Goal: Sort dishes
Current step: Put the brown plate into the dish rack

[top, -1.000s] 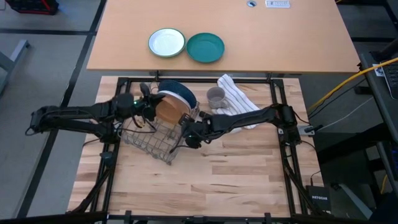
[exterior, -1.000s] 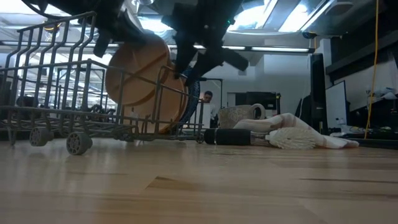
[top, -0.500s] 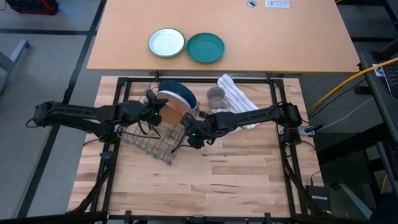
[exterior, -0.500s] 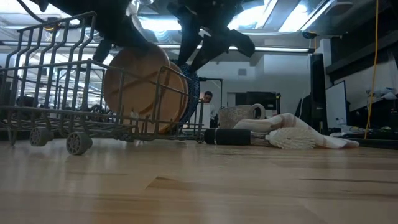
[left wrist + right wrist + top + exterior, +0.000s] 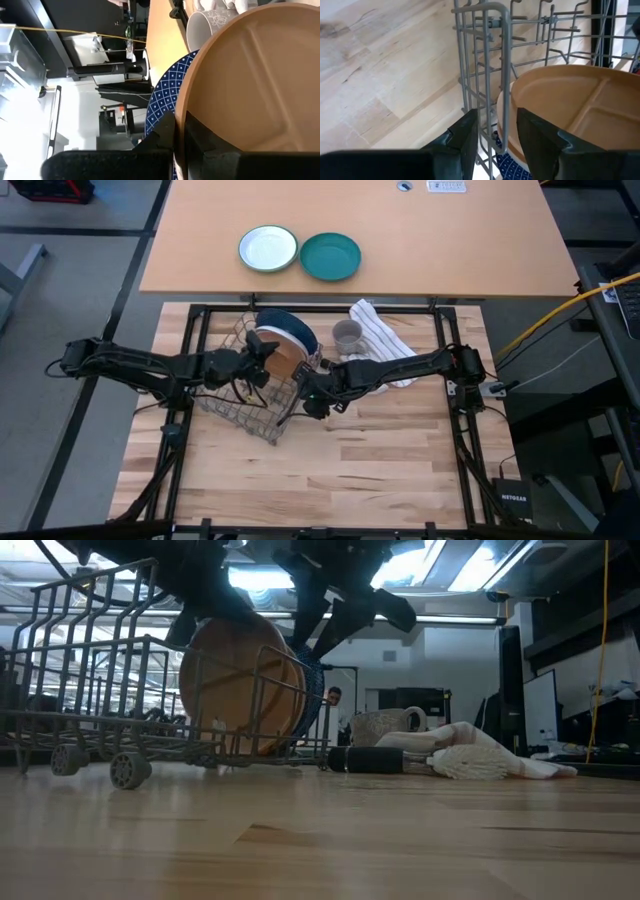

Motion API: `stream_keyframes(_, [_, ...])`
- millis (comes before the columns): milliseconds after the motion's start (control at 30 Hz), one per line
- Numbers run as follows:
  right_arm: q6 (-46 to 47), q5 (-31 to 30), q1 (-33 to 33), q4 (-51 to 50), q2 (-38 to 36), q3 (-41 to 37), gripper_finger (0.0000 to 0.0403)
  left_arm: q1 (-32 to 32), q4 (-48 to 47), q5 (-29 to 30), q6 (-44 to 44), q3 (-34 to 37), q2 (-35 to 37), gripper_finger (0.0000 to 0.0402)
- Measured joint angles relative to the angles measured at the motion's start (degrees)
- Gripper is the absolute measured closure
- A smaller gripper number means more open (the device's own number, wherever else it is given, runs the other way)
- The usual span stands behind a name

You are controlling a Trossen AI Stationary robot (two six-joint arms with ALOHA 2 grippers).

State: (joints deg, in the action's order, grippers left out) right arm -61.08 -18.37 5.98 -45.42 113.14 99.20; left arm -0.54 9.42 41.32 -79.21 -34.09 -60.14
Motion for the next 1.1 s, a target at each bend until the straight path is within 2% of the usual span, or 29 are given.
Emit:
stream_keyframes(500, [0.87, 0.02, 0.02, -1.65, 0.00, -0.02, 0.0265, 0.04, -7.98, 0.13, 3.76, 0.02, -0.07, 0.0400])
stream_keyframes(833, [0.85, 0.00, 0.04, -1.65, 0.02, -0.02, 0.0265, 0.09, -6.32, 0.26, -3.42, 0.04, -0.07, 0.0400])
stream_keyframes(1100, [0.85, 0.02, 0.04, -1.65, 0.03, -0.02, 0.0265, 0.09, -7.59, 0.28, -2.80, 0.04, -0.04, 0.0400])
